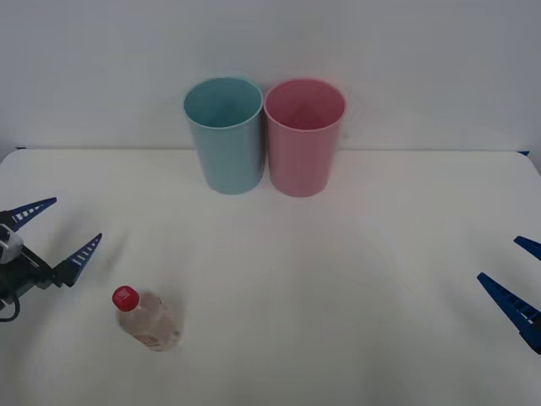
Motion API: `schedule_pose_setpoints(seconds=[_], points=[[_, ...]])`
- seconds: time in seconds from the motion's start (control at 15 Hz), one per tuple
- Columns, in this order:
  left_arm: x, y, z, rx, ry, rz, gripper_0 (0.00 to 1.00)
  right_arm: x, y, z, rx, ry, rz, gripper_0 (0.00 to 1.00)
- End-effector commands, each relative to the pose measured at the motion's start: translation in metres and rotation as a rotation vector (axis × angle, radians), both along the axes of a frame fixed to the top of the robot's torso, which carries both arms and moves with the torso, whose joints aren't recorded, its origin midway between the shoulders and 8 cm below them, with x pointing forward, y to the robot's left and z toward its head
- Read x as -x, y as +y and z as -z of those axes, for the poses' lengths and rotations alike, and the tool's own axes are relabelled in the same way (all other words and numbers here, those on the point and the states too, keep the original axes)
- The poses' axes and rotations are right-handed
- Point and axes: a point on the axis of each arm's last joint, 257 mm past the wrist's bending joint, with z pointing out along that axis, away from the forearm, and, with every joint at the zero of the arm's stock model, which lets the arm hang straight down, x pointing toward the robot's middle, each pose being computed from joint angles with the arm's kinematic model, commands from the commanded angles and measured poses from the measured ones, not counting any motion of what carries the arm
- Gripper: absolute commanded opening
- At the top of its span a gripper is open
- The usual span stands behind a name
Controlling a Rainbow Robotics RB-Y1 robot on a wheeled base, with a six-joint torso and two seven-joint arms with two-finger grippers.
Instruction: Grasp the object on the table and drop it into the matching bin: aluminum can to the light blue bin, PET bottle to the pink bin.
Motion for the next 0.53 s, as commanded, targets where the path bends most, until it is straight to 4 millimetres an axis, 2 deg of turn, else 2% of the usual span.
schedule_pose_setpoints(seconds=[0.07, 0.53], points=[[0.01, 0.008, 0.0, -0.001, 0.012, 0.01, 1.0, 0.0, 0.0, 0.0, 0.0, 0.0, 0.0, 1.0], [0.04, 0.025, -0.006, 0.002, 0.036, 0.057, 1.0, 0.0, 0.0, 0.0, 0.0, 0.0, 0.0, 1.0]])
